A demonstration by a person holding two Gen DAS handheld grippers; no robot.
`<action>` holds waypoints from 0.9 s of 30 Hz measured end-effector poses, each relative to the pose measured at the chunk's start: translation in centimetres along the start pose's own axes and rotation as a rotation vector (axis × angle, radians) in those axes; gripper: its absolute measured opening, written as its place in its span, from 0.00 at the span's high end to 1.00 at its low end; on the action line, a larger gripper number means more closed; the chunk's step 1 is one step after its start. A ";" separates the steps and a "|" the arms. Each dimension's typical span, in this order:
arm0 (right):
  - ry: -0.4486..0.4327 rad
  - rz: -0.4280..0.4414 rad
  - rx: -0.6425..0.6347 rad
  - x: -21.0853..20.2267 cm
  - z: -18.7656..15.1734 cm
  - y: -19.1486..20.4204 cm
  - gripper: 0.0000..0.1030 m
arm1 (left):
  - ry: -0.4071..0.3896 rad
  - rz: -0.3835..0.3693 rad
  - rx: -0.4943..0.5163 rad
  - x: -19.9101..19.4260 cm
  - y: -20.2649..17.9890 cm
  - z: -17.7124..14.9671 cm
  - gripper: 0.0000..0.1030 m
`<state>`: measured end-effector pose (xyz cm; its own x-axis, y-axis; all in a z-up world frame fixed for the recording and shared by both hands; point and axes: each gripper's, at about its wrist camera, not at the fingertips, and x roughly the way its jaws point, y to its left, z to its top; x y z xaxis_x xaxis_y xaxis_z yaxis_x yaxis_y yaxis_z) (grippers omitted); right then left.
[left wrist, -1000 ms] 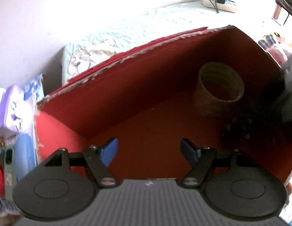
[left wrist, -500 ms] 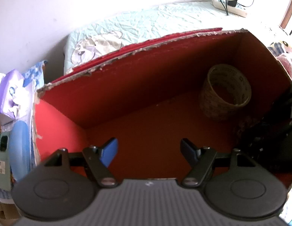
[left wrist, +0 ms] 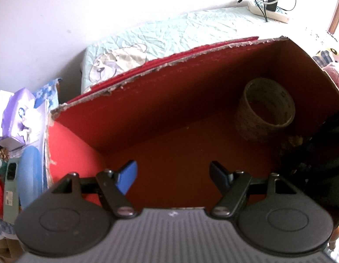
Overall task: Organize objects
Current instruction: 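Withdraw both grippers from the box toward the tan gourd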
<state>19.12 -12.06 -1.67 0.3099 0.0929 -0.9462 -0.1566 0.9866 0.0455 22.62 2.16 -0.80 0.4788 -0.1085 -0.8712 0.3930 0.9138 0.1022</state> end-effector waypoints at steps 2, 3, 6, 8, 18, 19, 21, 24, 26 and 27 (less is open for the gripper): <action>-0.025 -0.013 0.014 -0.4 -0.1 0.0 0.75 | -0.005 -0.005 -0.009 -0.1 0.1 -0.1 0.27; -0.035 -0.017 0.022 -0.6 -0.1 0.0 0.75 | -0.004 -0.005 -0.012 -0.1 0.1 -0.1 0.27; -0.057 -0.013 0.052 -1.5 -0.2 0.0 0.72 | -0.011 0.025 -0.011 -0.1 0.4 0.3 0.27; -0.069 -0.011 0.065 -2.1 -0.4 -0.3 0.72 | -0.015 0.051 -0.019 -0.3 0.3 0.3 0.27; -0.157 0.019 0.200 -6.3 -2.9 -0.9 0.69 | -0.083 0.028 -0.100 -4.9 0.0 -0.6 0.28; -0.170 0.023 0.212 -7.2 -3.3 -1.0 0.69 | -0.082 0.024 -0.113 -5.2 -0.1 -0.8 0.28; -0.200 0.025 0.230 -7.6 -3.7 -0.8 0.69 | -0.089 0.023 -0.121 -5.6 -0.7 -0.9 0.28; -0.240 0.015 0.242 -7.6 -4.2 -0.1 0.69 | -0.117 0.032 -0.117 -7.2 -0.9 -1.7 0.28; -0.276 0.019 0.249 -8.3 -5.1 0.0 0.69 | -0.136 0.037 -0.116 -8.0 -1.4 -1.9 0.28; -0.297 0.034 0.257 -8.3 -5.2 0.0 0.69 | -0.147 0.036 -0.118 -8.6 -1.5 -2.0 0.28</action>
<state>11.69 -13.53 4.53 0.5724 0.1235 -0.8106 0.0572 0.9802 0.1897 16.32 2.47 5.53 0.6040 -0.1230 -0.7875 0.2829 0.9568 0.0676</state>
